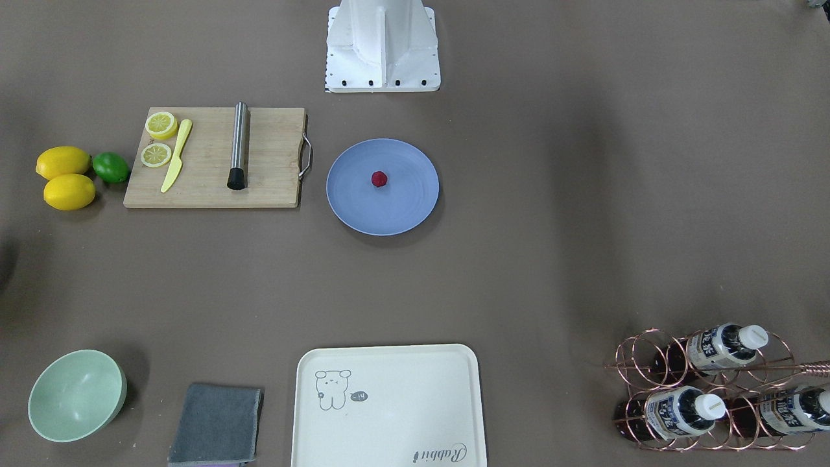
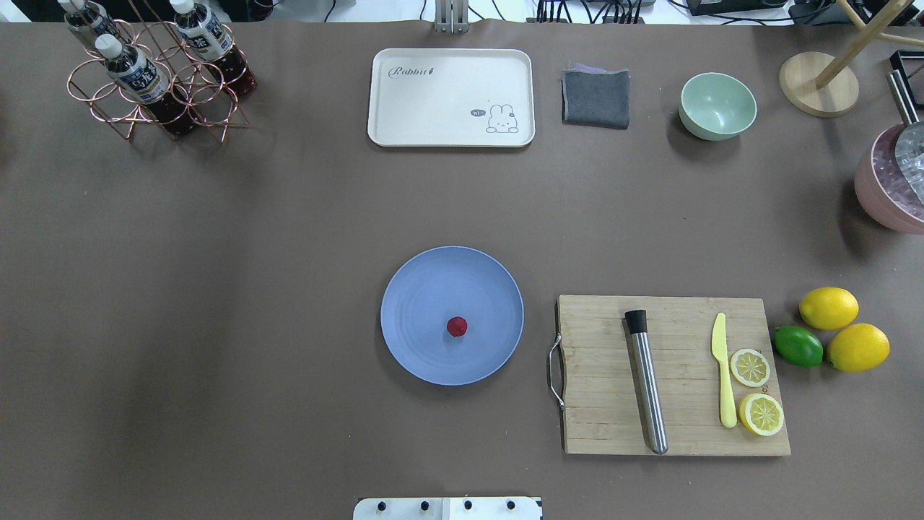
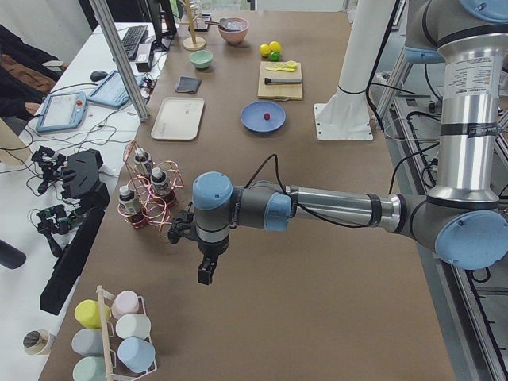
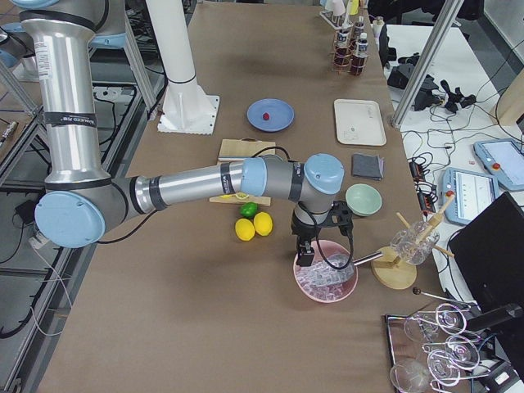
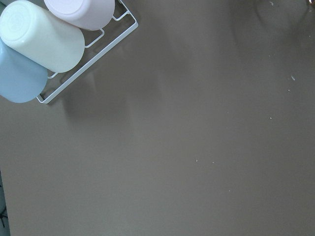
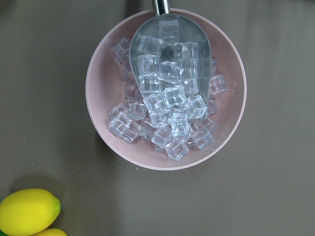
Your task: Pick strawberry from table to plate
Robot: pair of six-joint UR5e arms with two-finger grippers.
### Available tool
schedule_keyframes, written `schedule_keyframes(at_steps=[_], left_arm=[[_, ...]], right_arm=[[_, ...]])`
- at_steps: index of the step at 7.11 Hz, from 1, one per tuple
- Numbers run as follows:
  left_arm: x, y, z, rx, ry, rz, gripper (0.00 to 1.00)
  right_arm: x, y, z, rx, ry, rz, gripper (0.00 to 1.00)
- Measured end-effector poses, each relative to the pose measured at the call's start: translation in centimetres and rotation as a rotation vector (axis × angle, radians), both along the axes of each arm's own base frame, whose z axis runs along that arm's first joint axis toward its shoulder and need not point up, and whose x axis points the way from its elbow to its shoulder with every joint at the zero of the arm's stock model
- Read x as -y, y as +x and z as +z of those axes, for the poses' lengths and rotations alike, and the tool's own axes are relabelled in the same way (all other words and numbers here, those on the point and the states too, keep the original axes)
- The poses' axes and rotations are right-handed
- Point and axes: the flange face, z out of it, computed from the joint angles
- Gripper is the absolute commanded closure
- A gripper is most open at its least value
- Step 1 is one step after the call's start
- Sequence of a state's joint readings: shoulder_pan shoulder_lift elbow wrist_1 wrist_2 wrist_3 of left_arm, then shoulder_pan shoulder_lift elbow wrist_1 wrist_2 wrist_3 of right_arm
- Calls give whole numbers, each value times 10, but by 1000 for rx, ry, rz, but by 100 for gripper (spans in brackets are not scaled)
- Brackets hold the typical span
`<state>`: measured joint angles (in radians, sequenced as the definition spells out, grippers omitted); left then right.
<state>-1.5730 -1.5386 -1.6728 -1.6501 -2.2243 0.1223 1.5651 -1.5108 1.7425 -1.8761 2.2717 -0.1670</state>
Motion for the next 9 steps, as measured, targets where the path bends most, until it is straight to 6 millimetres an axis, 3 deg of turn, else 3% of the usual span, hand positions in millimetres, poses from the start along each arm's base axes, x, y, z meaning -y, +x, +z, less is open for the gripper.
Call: schedule_keyframes(at_steps=[9], left_arm=[[6,9,2,-3,20,-9,2]], right_arm=[[-5,6,6,2,-14,14,0]])
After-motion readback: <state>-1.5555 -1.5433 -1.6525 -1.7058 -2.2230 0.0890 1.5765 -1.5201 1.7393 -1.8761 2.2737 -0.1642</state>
